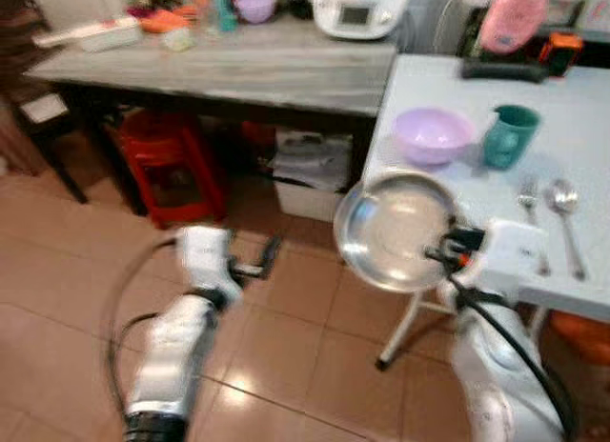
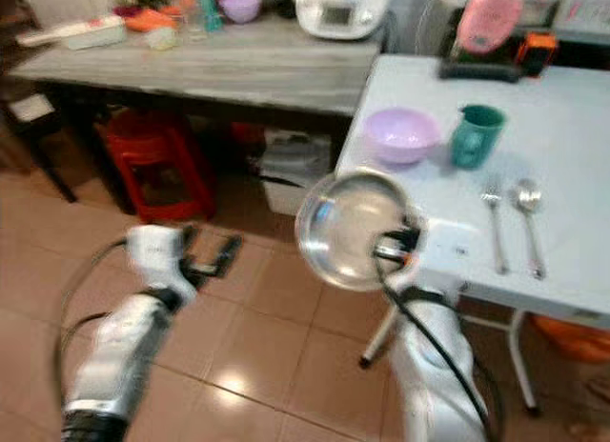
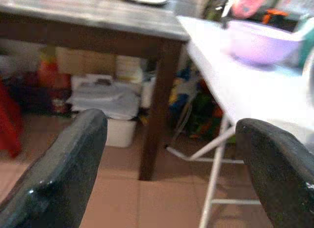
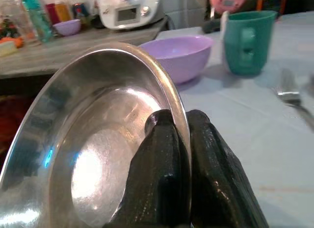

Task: Setting the table

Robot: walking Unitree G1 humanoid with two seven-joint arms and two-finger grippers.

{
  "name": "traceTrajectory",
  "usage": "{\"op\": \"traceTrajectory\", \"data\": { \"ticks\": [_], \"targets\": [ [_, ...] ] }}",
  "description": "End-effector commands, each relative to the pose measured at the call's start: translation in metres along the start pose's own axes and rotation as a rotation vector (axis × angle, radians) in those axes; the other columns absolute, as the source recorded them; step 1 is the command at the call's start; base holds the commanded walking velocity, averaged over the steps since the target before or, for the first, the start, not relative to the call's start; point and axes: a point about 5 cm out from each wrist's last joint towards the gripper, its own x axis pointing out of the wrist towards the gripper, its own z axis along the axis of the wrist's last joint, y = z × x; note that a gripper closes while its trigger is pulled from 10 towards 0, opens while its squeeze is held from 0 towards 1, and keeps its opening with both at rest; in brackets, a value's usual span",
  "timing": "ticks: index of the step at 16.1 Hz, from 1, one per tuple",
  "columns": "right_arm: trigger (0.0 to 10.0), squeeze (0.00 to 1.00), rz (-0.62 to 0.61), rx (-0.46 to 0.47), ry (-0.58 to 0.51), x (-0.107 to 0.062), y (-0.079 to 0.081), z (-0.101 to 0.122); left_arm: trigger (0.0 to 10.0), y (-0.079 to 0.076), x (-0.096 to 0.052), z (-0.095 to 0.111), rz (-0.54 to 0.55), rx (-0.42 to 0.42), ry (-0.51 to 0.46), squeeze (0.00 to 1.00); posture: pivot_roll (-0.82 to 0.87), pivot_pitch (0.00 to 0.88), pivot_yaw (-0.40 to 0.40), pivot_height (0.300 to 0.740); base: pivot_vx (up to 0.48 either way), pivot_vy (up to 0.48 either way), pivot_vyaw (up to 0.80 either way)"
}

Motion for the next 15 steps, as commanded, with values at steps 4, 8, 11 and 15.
{"op": "traceTrajectory", "data": {
  "ticks": [4,8,11,15],
  "targets": [
    [10.0,0.00,0.023,-0.010,-0.035,-0.007,0.002,0.001,10.0,0.009,0.005,0.006,0.020,0.029,-0.017,0.00,-0.16,0.023,0.054,0.740,0.000,0.480,0.00],
    [10.0,0.00,0.013,-0.030,-0.045,-0.007,-0.003,0.000,10.0,0.007,0.009,0.009,0.010,0.032,-0.041,0.00,-0.17,0.011,0.058,0.740,0.000,0.240,0.00],
    [10.0,0.00,0.021,-0.044,-0.062,-0.005,-0.002,0.001,10.0,0.001,0.010,0.011,-0.045,0.004,-0.053,0.00,-0.17,0.006,0.060,0.740,0.000,0.000,0.00],
    [10.0,0.00,0.058,-0.063,-0.064,-0.006,0.001,0.001,10.0,0.000,0.011,0.011,-0.047,0.012,-0.061,0.00,-0.17,0.003,0.060,0.740,0.137,0.000,0.00]
  ]
}}
